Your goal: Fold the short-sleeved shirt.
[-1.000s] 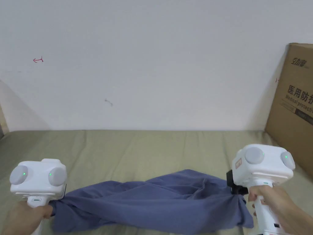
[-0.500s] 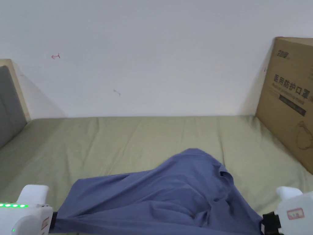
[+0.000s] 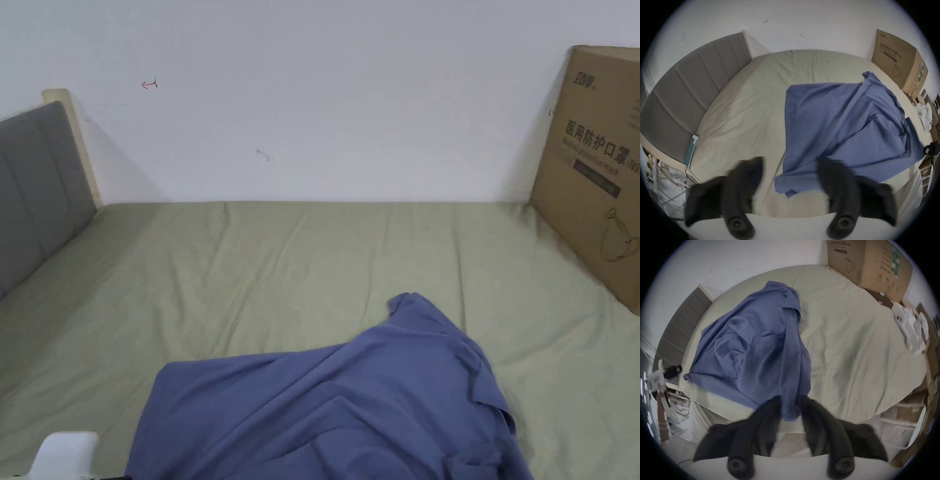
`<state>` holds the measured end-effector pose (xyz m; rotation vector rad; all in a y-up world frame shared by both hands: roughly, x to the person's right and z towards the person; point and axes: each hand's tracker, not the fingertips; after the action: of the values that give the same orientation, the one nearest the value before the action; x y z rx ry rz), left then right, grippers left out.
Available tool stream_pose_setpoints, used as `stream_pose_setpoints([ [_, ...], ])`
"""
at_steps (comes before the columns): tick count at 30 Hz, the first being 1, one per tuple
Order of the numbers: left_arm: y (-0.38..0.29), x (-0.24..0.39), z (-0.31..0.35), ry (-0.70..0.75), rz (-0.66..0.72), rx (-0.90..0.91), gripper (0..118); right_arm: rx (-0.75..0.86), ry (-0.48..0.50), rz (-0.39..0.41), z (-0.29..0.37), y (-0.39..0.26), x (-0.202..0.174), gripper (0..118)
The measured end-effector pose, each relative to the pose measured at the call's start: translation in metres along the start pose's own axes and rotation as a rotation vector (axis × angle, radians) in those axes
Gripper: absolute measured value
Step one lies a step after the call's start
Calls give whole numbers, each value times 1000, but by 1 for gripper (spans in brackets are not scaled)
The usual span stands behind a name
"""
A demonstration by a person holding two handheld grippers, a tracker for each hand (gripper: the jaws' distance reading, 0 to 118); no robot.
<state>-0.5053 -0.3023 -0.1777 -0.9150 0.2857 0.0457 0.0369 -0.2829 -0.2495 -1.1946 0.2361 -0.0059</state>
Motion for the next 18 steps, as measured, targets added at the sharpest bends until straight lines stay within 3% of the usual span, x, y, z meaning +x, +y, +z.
stream_pose_setpoints([
  [1,4,0,2,-1,3,-1,95,22,-14,41,3,4,-6,45],
  [2,9,-1,5,1,9,7,108,55,-42,78,7,11,-12,64],
  [3,14,-3,11,-4,16,36,109,80,-56,118,11,19,-18,74],
  [5,25,3,18,-2,25,59,107,122,-32,143,17,34,-29,74],
  [6,29,5,19,-18,28,67,106,150,-8,115,18,42,-33,74],
  [7,30,6,18,-40,34,72,96,168,19,95,17,48,-35,72],
  [8,31,9,16,-62,46,71,79,181,46,74,15,54,-39,65],
  [9,32,17,13,-86,43,47,50,204,54,53,12,58,-45,48],
  [10,30,21,7,-96,45,28,7,213,56,44,7,61,-50,17],
  [11,26,25,-2,-97,48,11,0,201,52,46,-1,62,-53,3],
  [13,18,31,-6,-87,108,70,0,161,62,32,-16,67,-62,2],
  [18,46,20,-45,-131,189,-31,0,137,122,0,-48,88,-76,1],
])
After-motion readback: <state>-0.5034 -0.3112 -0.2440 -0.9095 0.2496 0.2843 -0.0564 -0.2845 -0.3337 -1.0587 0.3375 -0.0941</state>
